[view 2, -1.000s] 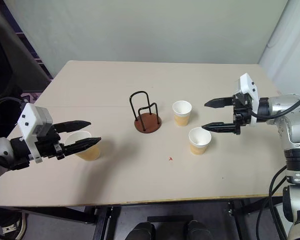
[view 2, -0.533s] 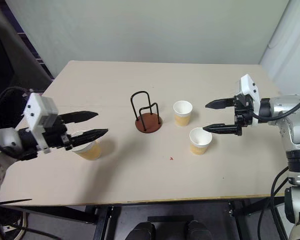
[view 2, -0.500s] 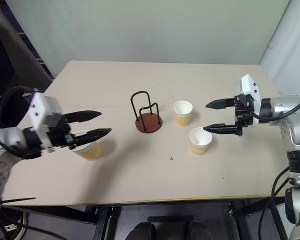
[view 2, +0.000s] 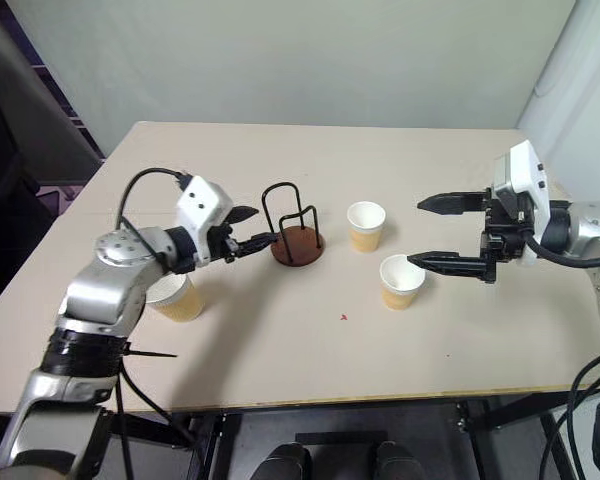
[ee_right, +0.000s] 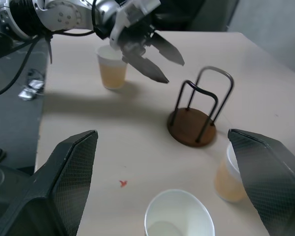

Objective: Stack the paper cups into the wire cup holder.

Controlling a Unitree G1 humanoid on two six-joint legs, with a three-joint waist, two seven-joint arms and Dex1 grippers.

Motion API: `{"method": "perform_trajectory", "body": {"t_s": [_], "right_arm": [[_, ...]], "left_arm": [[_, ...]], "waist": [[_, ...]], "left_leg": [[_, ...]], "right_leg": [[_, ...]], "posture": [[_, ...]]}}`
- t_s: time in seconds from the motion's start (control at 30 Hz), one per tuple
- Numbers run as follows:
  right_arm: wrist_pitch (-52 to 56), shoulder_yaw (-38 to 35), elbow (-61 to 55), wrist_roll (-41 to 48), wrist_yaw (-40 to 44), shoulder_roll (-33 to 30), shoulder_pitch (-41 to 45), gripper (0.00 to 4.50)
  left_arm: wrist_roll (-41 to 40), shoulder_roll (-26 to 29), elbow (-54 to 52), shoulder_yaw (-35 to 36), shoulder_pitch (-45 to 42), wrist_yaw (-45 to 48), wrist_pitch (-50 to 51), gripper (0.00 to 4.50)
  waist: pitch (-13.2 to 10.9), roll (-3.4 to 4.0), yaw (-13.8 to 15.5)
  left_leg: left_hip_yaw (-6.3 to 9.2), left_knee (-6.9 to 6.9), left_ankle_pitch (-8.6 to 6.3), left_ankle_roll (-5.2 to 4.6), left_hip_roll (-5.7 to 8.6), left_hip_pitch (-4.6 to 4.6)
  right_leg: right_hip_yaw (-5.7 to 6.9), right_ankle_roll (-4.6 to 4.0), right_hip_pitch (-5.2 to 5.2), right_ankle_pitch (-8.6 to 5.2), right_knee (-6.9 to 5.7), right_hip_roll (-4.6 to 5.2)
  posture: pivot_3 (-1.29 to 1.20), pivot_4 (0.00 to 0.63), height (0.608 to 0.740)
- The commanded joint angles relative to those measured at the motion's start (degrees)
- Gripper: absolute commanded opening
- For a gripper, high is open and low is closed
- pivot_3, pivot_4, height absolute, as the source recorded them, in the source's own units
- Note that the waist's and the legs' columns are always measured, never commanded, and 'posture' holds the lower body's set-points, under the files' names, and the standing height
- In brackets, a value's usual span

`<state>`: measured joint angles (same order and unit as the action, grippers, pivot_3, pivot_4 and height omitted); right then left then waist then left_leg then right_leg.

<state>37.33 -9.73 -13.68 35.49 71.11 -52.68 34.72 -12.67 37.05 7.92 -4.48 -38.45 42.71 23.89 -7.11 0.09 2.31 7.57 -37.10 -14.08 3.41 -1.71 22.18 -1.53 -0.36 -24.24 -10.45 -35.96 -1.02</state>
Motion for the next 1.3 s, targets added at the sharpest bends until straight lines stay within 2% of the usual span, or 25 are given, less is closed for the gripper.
{"method": "perform_trajectory", "body": {"t_s": [0.03, 0.3, 0.33, 0.43, 0.63, 0.73, 0.93, 1.1, 1.17, 1.3], "right_arm": [[1.0, -3.8, -3.3, 2.4, -2.1, -1.6, -0.6, 4.42], [1.8, -5.9, -6.2, 3.6, -5.7, -2.9, -3.8, 4.42], [1.9, -6.2, -6.3, 3.7, -6.0, -3.2, -4.2, 4.42], [2.1, -7.1, -7.2, 4.3, -6.8, -3.8, -5.4, 4.42], [2.6, -8.4, -8.5, 5.8, -7.1, -5.0, -7.7, 4.42], [2.9, -8.5, -10.1, 7.0, -4.8, -6.7, -10.7, 4.42], [2.7, -6.4, -15.2, 7.5, -1.2, -10.0, -16.8, 4.42], [-0.1, -2.1, -16.0, 2.7, -2.4, -10.3, -19.5, 4.42], [-0.4, -1.1, -15.8, 2.0, -3.4, -9.7, -19.0, 4.42], [-0.6, -0.1, -15.3, 1.7, -4.0, -9.5, -18.2, 4.42]], "left_arm": [[2.7, -2.6, 3.6, -1.4, -2.4, -0.1, -4.7, 3.20], [5.4, -9.8, 16.4, -1.2, -6.5, -2.4, -10.7, 3.20], [5.9, -10.5, 18.1, -1.2, -7.1, -3.2, -11.7, 3.04], [6.0, -11.7, 19.2, -0.8, -7.7, -2.9, -13.2, 2.30], [2.0, -10.4, 14.3, -0.3, -6.3, 5.4, -10.8, 0.09], [-0.7, -9.1, 8.7, -0.6, -4.4, 10.4, -8.4, 0.04], [-8.3, -4.8, -10.4, -3.4, 1.0, 20.5, 2.0, 0.04], [-9.6, -7.1, -19.2, -7.4, 4.0, 18.6, 7.0, 0.04], [-9.0, -7.9, -21.1, -9.1, 5.4, 17.6, 8.3, 0.04], [-5.6, -8.8, -20.9, -11.6, 7.1, 14.3, 7.5, 0.04]], "waist": [[0.0, 0.00, 0.0], [0.0, -0.01, 0.2], [0.0, -0.01, 0.2], [0.0, -0.01, 0.3], [0.0, -0.02, 0.4], [0.0, -0.02, 0.4], [0.0, -0.02, 0.4], [0.0, -0.02, 0.5], [0.0, -0.02, 0.5], [0.0, -0.02, 0.5]], "left_leg": [[-0.07, -0.06, 0.00, -0.02, 0.04, 0.03], [-0.20, -0.55, -0.09, -0.15, 0.10, 0.27], [-0.21, -0.59, -0.15, -0.25, 0.11, 0.29], [-0.26, -0.81, -0.23, -0.38, 0.11, 0.36], [-0.30, -0.97, -0.26, -0.42, 0.80, 0.46], [-0.21, -1.01, -0.29, -0.48, 0.88, 0.56], [-0.29, -1.07, -0.39, -0.56, 1.03, 0.78], [-0.29, -1.23, -0.49, -0.75, 0.91, 0.74], [-0.36, -1.30, -0.68, -1.20, 0.91, 0.71], [-0.40, -1.29, -0.74, -1.53, 0.90, 0.50]], "right_leg": [[-0.08, 0.09, 0.00, 0.04, 0.05, 0.00], [-0.20, 0.47, 0.01, 0.01, 0.09, 0.00], [-0.20, 0.50, 0.01, 0.01, 0.09, 0.00], [-0.23, 0.63, 0.02, 0.03, 0.09, 0.00], [-0.38, 0.91, 0.02, 0.02, 0.11, 0.01], [-0.43, 1.10, 0.01, -0.09, 0.11, 0.03], [-0.48, 1.35, -0.04, -0.27, 0.17, 0.07], [-0.54, 1.46, 0.04, -0.32, 0.14, 0.28], [-0.74, 1.56, 0.04, -0.29, 0.11, 0.30], [-1.41, 1.77, 0.05, -0.24, 0.08, 0.23]], "posture": [[0.00, 0.150, 0.740], [0.00, 0.150, 0.740], [0.00, 0.150, 0.740], [0.00, 0.150, 0.740], [0.00, 0.150, 0.740], [0.00, 0.150, 0.740], [0.00, 0.150, 0.740], [0.00, 0.150, 0.740], [0.00, 0.150, 0.740], [0.00, 0.150, 0.740]]}}
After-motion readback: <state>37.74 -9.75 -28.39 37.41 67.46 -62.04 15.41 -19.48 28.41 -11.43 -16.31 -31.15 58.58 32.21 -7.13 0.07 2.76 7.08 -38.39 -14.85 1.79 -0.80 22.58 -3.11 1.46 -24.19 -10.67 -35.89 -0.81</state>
